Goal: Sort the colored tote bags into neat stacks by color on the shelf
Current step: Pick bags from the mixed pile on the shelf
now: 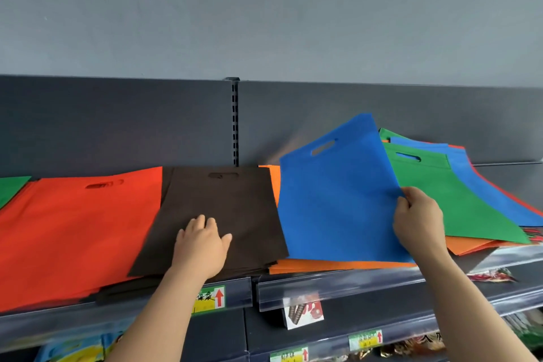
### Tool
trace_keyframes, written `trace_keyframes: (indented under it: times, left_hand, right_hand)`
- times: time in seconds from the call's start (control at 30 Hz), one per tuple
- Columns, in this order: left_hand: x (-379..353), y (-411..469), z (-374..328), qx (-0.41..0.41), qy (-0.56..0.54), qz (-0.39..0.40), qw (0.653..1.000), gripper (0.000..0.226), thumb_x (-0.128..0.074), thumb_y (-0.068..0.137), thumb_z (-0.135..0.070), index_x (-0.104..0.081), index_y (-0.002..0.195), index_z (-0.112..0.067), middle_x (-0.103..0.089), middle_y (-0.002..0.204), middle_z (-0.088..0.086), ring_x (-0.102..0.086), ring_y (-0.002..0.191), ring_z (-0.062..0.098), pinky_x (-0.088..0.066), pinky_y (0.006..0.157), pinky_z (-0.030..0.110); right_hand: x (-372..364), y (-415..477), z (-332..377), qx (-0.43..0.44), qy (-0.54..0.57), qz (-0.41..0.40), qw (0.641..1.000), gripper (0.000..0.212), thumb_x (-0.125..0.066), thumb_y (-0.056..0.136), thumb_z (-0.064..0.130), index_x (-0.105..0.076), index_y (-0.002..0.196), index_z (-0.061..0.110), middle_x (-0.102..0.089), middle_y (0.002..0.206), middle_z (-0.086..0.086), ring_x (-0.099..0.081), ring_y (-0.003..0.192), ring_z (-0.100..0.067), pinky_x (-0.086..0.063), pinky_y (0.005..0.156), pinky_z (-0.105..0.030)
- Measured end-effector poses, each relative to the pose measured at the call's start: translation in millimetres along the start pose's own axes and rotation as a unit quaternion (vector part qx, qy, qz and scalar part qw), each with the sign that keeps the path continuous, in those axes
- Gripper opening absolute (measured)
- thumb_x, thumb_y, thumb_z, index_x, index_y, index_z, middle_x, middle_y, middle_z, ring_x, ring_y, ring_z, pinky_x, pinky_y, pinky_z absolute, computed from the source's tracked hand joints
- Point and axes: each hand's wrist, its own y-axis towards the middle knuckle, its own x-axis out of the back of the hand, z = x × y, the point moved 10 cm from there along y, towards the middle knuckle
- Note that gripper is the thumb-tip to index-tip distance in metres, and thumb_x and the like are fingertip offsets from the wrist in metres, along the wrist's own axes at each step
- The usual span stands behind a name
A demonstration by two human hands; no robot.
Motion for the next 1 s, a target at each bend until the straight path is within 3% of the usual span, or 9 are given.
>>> trace_keyframes:
  times: [0.27,0.33,0.4,0.47,0.53,0.57,0.67,0.87,1.0]
  left_hand:
    - [21,1,-36,0.013,0.011,-0.02,1.0,0.042,-0.04,0.097,-0.032,-0.041,0.135,-0.013,-0.046,0.138,0.008,-0.04,0.129,0.025,-0.033,0.107,0.039]
    - [28,-2,-68,-0.026,-0.119,-0.021,0.992,0.046,-0.036,0.1,-0.035,-0.039,0.139,-0.012,-0.044,0.142,0.006,-0.042,0.129,0.024,-0.034,0.106,0.036]
    - [29,-12,-106,-0.063,-0.29,0.04,0.954,0.045,-0.03,0.101,-0.04,-0.042,0.138,-0.018,-0.046,0.139,0.0,-0.042,0.128,0.018,-0.033,0.105,0.033]
    - [29,-20,-135,-0.081,-0.423,0.08,0.899,0.029,-0.029,0.1,-0.046,-0.052,0.105,-0.029,-0.049,0.103,-0.008,-0.049,0.095,0.006,-0.039,0.085,0.025]
    - [38,-24,-144,-0.089,-0.501,0.071,0.858,0.029,-0.034,0.099,-0.043,-0.05,0.087,-0.022,-0.043,0.084,-0.011,-0.042,0.069,0.004,-0.036,0.066,0.024]
    - [42,-23,-143,-0.089,-0.532,0.058,0.84,0.027,-0.039,0.1,-0.036,-0.057,0.093,-0.015,-0.052,0.08,-0.008,-0.05,0.066,0.009,-0.042,0.065,0.028]
    - [54,-23,-125,-0.061,-0.595,0.011,0.802,0.023,-0.053,0.095,-0.014,-0.058,0.116,-0.023,-0.07,0.1,-0.01,-0.069,0.086,0.008,-0.057,0.076,0.033]
    - [73,-33,-73,-0.047,-0.578,-0.092,0.81,0.037,-0.064,0.088,-0.011,-0.056,0.118,-0.032,-0.07,0.094,-0.016,-0.068,0.081,0.0,-0.053,0.062,0.016]
    - [84,-40,-23,-0.031,-0.572,-0.136,0.808,0.034,-0.063,0.09,-0.012,-0.057,0.117,-0.031,-0.07,0.096,-0.017,-0.067,0.082,-0.001,-0.051,0.058,0.013]
  right_hand:
    - [58,24,-19,-0.021,0.078,-0.037,0.996,0.024,-0.039,0.091,0.003,-0.062,0.099,0.007,-0.059,0.084,-0.011,-0.048,0.075,-0.029,-0.032,0.061,-0.031]
    - [62,25,-19,-0.022,0.103,-0.026,0.994,0.023,-0.04,0.092,0.004,-0.06,0.097,0.014,-0.058,0.081,-0.007,-0.048,0.073,-0.026,-0.034,0.058,-0.031]
    - [62,25,-18,-0.019,0.123,-0.017,0.992,0.022,-0.041,0.092,0.005,-0.06,0.094,0.016,-0.058,0.079,-0.004,-0.047,0.07,-0.023,-0.037,0.058,-0.027]
    - [57,24,-18,-0.019,0.14,-0.005,0.99,0.022,-0.042,0.093,0.005,-0.06,0.092,0.017,-0.06,0.079,-0.002,-0.048,0.068,-0.019,-0.038,0.057,-0.023]
    - [50,22,-18,-0.022,0.154,0.005,0.988,0.022,-0.042,0.093,0.005,-0.061,0.091,0.017,-0.062,0.08,-0.002,-0.049,0.068,-0.017,-0.039,0.057,-0.023]
    - [46,21,-18,-0.022,0.159,0.01,0.987,0.022,-0.043,0.093,0.005,-0.061,0.09,0.017,-0.062,0.081,-0.002,-0.05,0.068,-0.017,-0.039,0.058,-0.023]
    - [30,16,-16,-0.02,0.169,0.03,0.985,0.022,-0.044,0.093,0.005,-0.062,0.089,0.017,-0.064,0.079,0.001,-0.053,0.067,-0.016,-0.041,0.059,-0.024]
    - [-15,-3,8,-0.006,0.205,0.084,0.975,0.012,-0.062,0.088,0.012,-0.06,0.099,0.017,-0.065,0.09,0.008,-0.062,0.079,-0.008,-0.048,0.068,-0.028]
    - [-41,-26,41,0.013,0.188,0.103,0.977,0.017,-0.062,0.088,0.013,-0.059,0.104,0.019,-0.063,0.092,0.007,-0.06,0.078,-0.004,-0.045,0.06,-0.023]
